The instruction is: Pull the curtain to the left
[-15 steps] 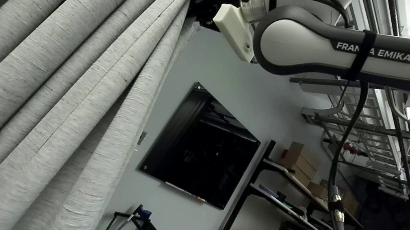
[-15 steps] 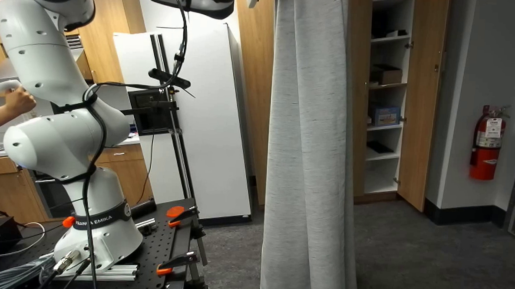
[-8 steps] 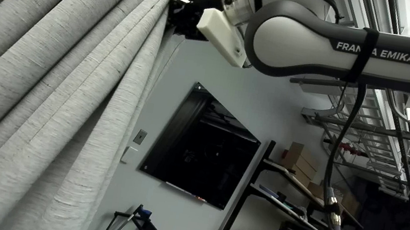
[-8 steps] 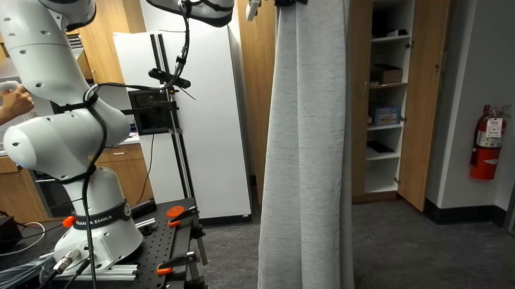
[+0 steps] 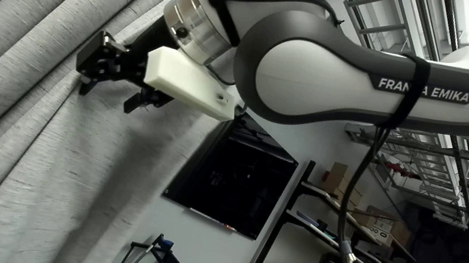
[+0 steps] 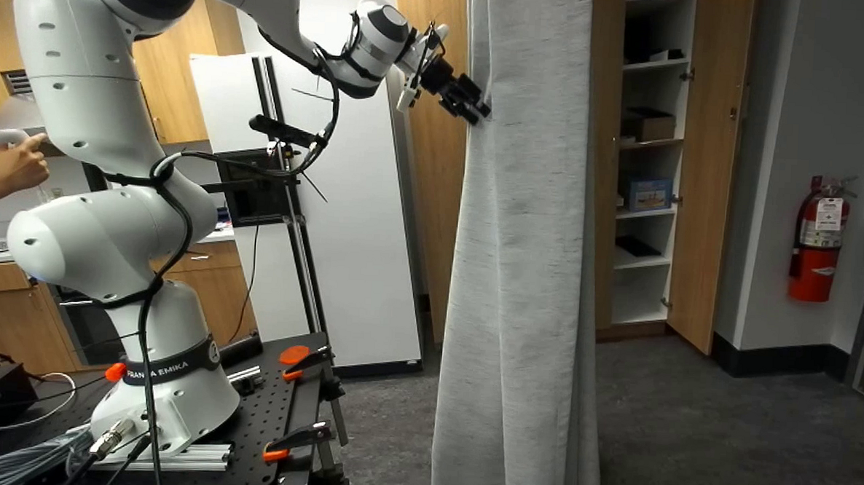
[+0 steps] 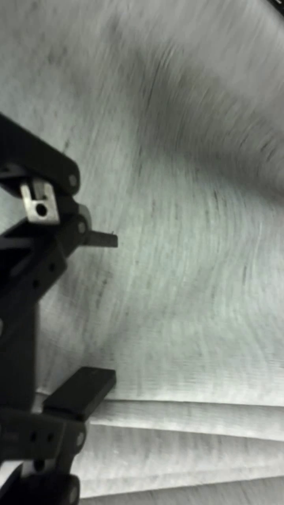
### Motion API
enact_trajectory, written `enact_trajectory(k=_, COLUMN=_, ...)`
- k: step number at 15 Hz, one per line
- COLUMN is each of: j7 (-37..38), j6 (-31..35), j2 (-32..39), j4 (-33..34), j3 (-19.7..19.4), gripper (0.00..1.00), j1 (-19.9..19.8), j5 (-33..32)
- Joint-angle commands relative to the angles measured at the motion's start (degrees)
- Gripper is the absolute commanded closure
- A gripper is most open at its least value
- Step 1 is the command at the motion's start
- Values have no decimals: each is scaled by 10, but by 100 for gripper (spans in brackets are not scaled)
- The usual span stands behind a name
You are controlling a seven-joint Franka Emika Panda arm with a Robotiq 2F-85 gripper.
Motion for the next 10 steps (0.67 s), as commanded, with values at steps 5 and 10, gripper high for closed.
enact_trajectory(k=5, j7=-24, j6=-69, j2=42, j4=10, j3=-113, gripper=0, j1=143, j5=30)
enact_trajectory(k=10, j7=-28, j6=-69, j2=51, j4=16, j3=-113, gripper=0, j1=143, j5=34)
